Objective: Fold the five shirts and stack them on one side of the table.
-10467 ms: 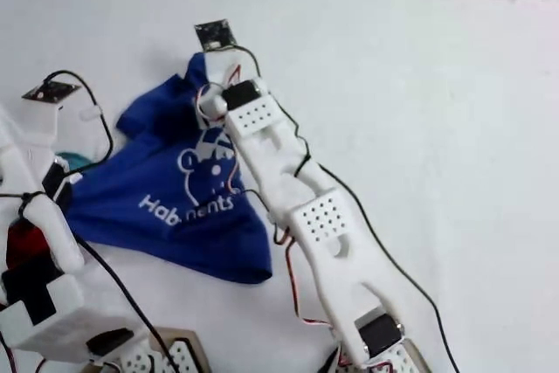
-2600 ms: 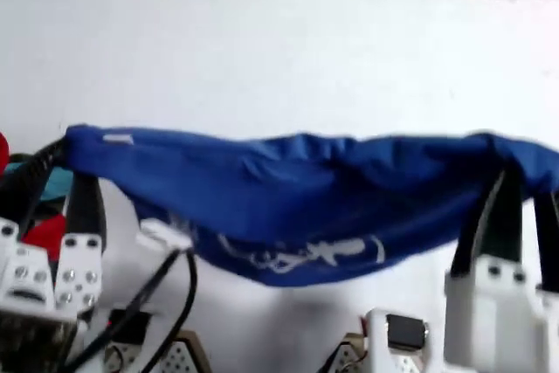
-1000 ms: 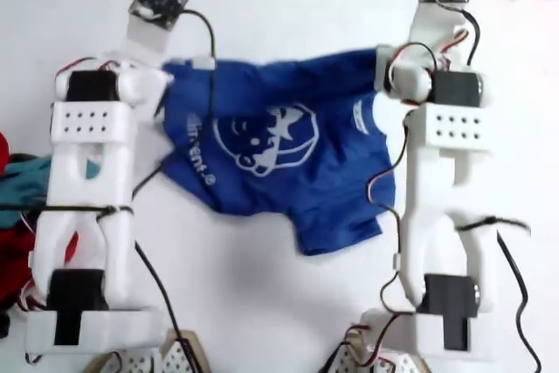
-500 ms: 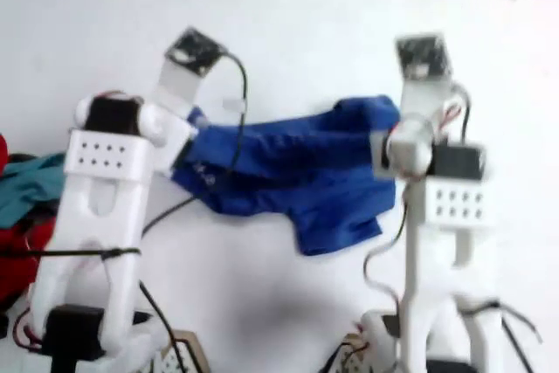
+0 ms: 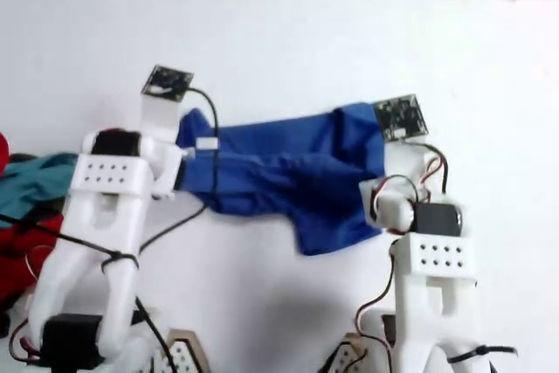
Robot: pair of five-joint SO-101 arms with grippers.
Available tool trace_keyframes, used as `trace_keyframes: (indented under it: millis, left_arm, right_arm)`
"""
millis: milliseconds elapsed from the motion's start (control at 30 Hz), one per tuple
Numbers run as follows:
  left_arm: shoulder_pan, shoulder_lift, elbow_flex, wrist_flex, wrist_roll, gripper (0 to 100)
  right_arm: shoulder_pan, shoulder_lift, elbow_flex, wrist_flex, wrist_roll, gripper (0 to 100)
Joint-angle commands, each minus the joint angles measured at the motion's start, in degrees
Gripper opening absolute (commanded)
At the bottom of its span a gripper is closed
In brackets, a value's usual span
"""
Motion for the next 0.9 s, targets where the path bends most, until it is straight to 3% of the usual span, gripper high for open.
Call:
trace_keyframes:
  millis: [0, 233, 500, 867]
  left_arm:
    - [-0.62, -2.37, -0.22, -0.35, 0.44, 2]
    - [-0.62, -2.37, -0.22, -0.62, 0.44, 2]
    - [-0.62, -2.37, -0.22, -0.79, 0.35, 2]
    - [-0.62, -2.37, -0.31, -0.79, 0.35, 2]
  right_arm:
    - [0.04, -3.56, -7.3, 7.34, 0.35, 19.6]
    - [-0.31, -5.93, -21.89, 17.1, 0.09, 19.1]
    - [-3.47, 11.3, -12.57, 9.54, 0.26, 19.2]
    - [-4.44, 20.44, -11.25, 15.08, 0.62, 19.2]
